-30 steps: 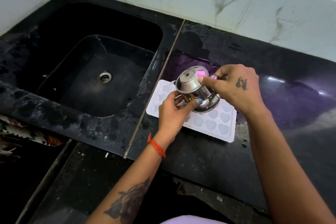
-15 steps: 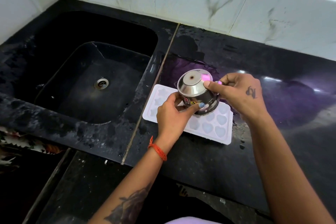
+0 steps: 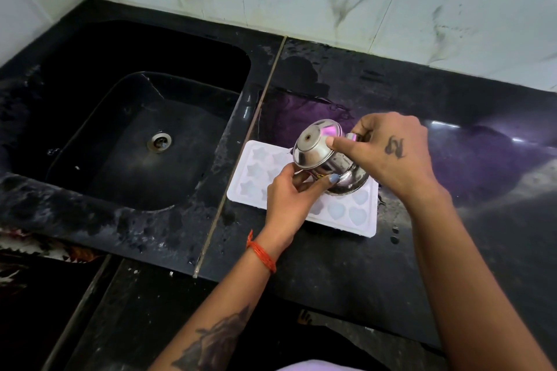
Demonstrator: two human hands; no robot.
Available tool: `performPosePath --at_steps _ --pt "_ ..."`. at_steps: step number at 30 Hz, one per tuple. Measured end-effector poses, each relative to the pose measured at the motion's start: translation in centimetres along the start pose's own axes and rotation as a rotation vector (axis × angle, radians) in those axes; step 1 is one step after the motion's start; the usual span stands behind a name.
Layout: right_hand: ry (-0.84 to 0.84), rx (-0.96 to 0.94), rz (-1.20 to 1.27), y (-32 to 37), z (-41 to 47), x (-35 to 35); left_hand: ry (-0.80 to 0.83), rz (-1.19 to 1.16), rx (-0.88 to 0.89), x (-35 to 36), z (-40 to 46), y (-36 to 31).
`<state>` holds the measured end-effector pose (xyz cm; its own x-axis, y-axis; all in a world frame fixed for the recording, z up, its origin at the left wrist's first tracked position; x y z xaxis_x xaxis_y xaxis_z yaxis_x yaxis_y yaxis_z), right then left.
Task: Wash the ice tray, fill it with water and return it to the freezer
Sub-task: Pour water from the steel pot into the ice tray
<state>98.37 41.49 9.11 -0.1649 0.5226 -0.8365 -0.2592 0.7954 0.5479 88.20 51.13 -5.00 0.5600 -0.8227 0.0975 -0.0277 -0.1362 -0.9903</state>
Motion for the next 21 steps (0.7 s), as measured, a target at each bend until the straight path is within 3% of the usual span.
performPosePath --at_steps 10,17,21 --pt "-0.008 -0.002 -0.008 -0.3 0.1 -0.3 -0.017 0.007 0.007 0.3 0.0 -0.5" --pt "0.078 0.15 0.257 -3.6 0.9 0.2 -0.094 0.316 0.115 -0.4 -0.1 -2.8" --pt "0.095 0.236 0.372 -5.2 0.9 0.4 -0.097 0.371 0.136 -0.2 0.1 -3.3"
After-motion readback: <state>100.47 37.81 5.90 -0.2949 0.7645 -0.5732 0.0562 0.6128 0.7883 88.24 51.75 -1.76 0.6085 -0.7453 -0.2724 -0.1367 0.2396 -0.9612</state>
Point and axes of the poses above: each hand's wrist, its own z-axis towards the middle knuckle, its own x-axis out of the palm, y = z × x, the point moved 10 cm from there along z, towards the middle knuckle, and after that the axes turned 12 degrees about x, right-handed, at the moved point
